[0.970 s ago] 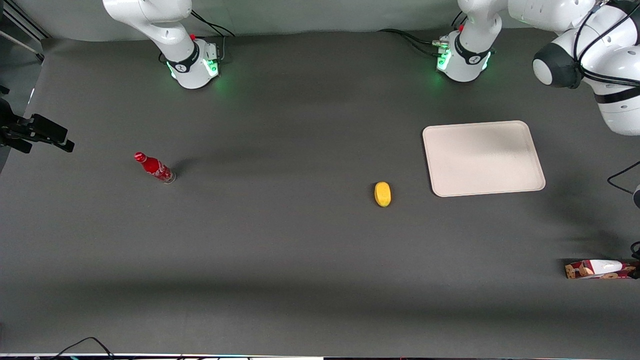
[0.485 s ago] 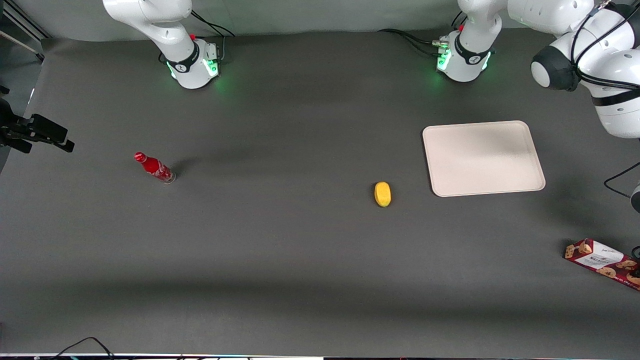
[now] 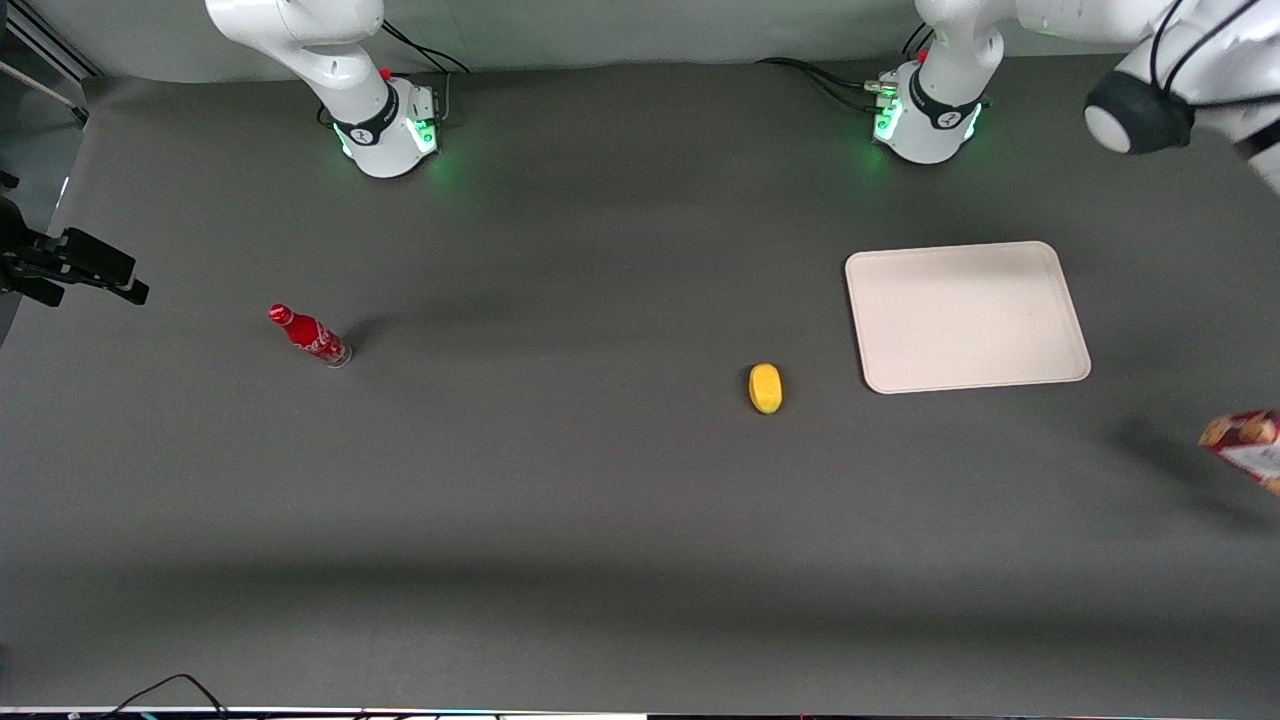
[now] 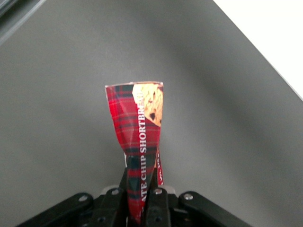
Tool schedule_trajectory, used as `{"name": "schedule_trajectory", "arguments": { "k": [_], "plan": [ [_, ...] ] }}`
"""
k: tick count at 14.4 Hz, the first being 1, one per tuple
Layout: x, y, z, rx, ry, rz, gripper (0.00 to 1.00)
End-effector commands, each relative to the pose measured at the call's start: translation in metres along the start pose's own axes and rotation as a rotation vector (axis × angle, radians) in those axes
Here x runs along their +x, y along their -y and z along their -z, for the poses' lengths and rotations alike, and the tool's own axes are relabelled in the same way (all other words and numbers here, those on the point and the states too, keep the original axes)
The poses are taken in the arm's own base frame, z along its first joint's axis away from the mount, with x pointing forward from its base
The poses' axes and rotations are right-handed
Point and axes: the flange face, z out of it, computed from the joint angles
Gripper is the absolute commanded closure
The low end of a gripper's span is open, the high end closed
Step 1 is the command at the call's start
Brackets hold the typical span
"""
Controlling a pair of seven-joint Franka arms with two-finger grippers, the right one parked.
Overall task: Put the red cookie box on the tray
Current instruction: 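Lift the box with the left gripper and swing it upright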
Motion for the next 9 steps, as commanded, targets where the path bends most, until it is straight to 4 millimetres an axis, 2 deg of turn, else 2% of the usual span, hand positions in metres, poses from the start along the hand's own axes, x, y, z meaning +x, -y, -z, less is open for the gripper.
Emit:
{"name": "schedule_trajectory", "arguments": {
  "k": [1,3,7,8,9],
  "plan": [
    [-0.035,-0.006,0.091,0.049,0.118,-0.246,1.00],
    [-0.063,-0.006,0.155,0.064,0.174,-0.297,1.00],
    [-0.142,-0.036,0.251,0.115,0.302,-0.455,1.00],
    [-0.162,-0.042,0.270,0.133,0.315,-0.493,1.00],
    [-0.181,-0.042,0.276,0.148,0.349,-0.520,1.00]
  ]
}}
